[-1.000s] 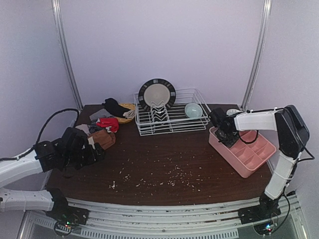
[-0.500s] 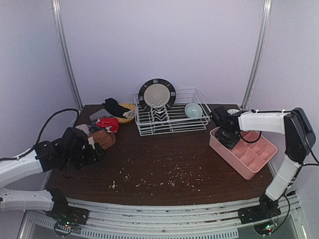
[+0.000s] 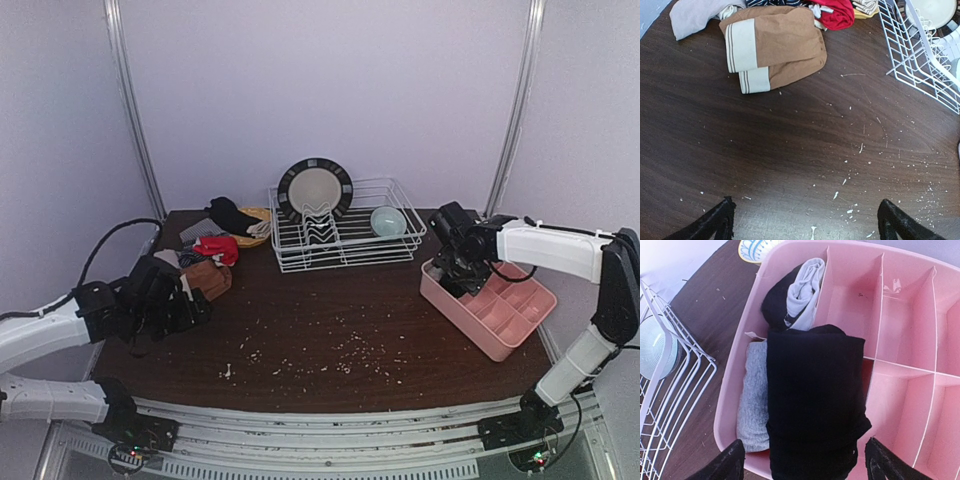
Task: Roll the underwear
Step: Place the underwear in the storage box, then adjust the underwear in the storage box.
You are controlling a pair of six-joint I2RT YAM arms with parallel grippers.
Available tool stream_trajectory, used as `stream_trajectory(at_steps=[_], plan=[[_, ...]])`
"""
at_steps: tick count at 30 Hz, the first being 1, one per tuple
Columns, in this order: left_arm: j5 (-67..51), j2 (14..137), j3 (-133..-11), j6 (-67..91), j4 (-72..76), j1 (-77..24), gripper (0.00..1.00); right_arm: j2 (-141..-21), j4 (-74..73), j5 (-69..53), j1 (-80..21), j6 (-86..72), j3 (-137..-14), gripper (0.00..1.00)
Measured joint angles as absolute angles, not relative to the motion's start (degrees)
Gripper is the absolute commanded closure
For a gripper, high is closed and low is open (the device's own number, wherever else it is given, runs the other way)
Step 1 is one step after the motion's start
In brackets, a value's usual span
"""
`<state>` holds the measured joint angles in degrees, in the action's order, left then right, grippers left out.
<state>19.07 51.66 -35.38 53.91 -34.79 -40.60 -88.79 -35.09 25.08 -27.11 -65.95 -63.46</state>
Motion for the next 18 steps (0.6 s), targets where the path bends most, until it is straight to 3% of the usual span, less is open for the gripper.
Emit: stream_trajectory(at_steps=[6, 13, 18], plan=[[18.6, 53.0, -35.4, 53.8, -34.7, -40.6, 0.02, -88.2, -35.9, 25.7, -27.1, -64.8, -63.5, 0.23], [18.0, 53.8, -35.4, 53.8, -34.6, -40.6, 0.02, -84.6, -34.2, 26.0, -27.2, -60.4, -63.4, 0.67], [17.7, 54.4, -35.4, 53.8, -34.5, -40.6, 0.02, -85.1, -32.6, 25.6, -26.6, -57.5, -63.7, 0.84]])
